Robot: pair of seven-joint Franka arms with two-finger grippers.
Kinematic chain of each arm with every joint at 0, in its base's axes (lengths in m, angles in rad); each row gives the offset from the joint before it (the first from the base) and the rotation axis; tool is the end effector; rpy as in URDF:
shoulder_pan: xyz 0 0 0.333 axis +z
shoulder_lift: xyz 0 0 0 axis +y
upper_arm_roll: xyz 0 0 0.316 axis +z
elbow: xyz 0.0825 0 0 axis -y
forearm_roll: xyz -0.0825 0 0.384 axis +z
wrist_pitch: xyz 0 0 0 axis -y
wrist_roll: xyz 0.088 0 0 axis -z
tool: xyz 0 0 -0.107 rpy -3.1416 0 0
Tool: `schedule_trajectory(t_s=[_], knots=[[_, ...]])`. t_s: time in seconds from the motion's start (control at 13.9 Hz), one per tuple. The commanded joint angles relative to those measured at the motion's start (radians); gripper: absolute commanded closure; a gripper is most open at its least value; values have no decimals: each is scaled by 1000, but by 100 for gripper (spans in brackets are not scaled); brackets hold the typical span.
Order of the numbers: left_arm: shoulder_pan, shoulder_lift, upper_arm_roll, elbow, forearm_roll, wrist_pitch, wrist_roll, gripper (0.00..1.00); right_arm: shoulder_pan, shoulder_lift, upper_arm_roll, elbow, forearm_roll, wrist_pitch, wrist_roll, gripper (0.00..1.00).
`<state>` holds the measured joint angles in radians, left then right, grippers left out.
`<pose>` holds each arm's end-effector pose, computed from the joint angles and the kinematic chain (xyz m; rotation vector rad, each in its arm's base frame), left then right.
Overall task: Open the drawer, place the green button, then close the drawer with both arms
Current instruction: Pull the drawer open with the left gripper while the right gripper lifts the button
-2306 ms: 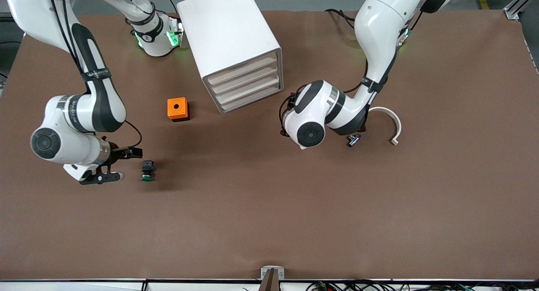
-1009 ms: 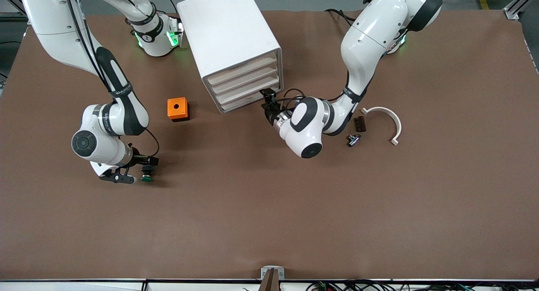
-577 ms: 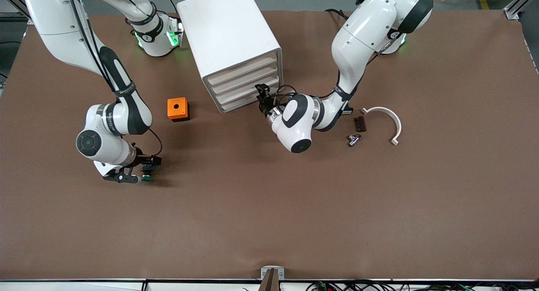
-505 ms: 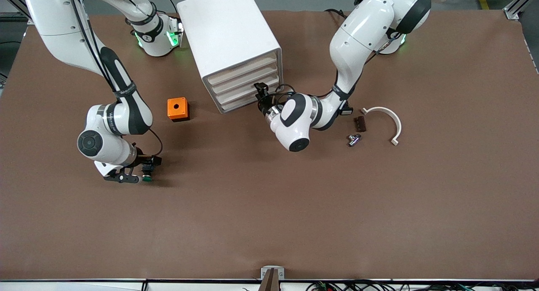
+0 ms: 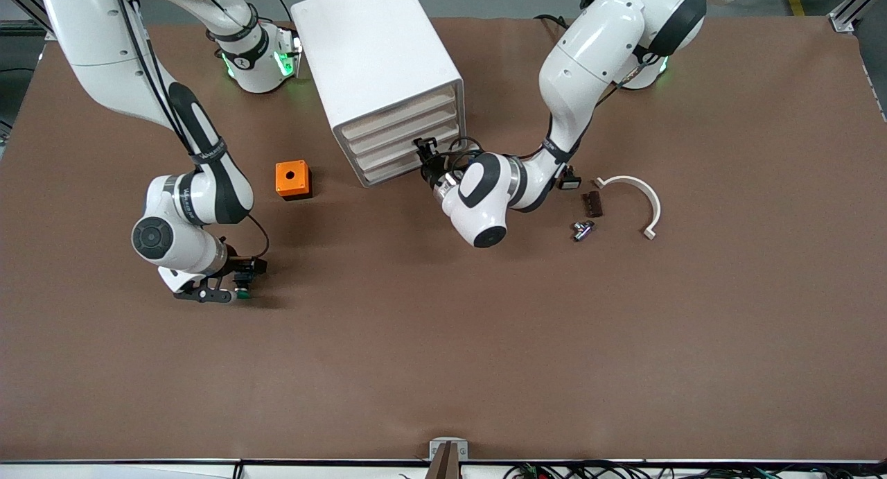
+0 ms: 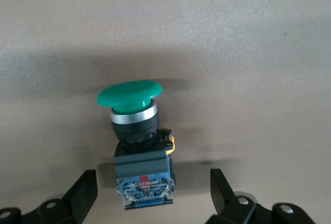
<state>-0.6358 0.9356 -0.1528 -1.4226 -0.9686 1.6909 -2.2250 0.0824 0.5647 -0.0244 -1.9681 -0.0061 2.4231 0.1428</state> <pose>0.4296 -0.5193 0.1459 -1.2694 -1.8664 1.3476 0.6008 0.0350 0.1721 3.1069 -0.1195 -0.1670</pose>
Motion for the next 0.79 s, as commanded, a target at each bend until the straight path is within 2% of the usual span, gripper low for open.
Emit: schedule_trajectory(t_s=[0.0, 0.14, 0.36, 0.5, 0.72], knots=[[-2, 14, 15, 19, -13, -2, -2, 100, -1, 11, 1, 18, -15, 1, -12, 35], [25, 9, 42, 21, 4, -8, -7, 100, -1, 11, 1, 20, -17, -1, -14, 57], [36, 9, 100, 42, 21, -10, 14, 100, -3, 9, 1, 21, -17, -1, -14, 76], [73, 11, 121, 62, 16, -8, 48, 100, -1, -6, 1, 23, -17, -4, -44, 80], [152, 12, 121, 85, 13, -5, 119, 100, 2, -78, 3, 28, -15, -60, -68, 79]])
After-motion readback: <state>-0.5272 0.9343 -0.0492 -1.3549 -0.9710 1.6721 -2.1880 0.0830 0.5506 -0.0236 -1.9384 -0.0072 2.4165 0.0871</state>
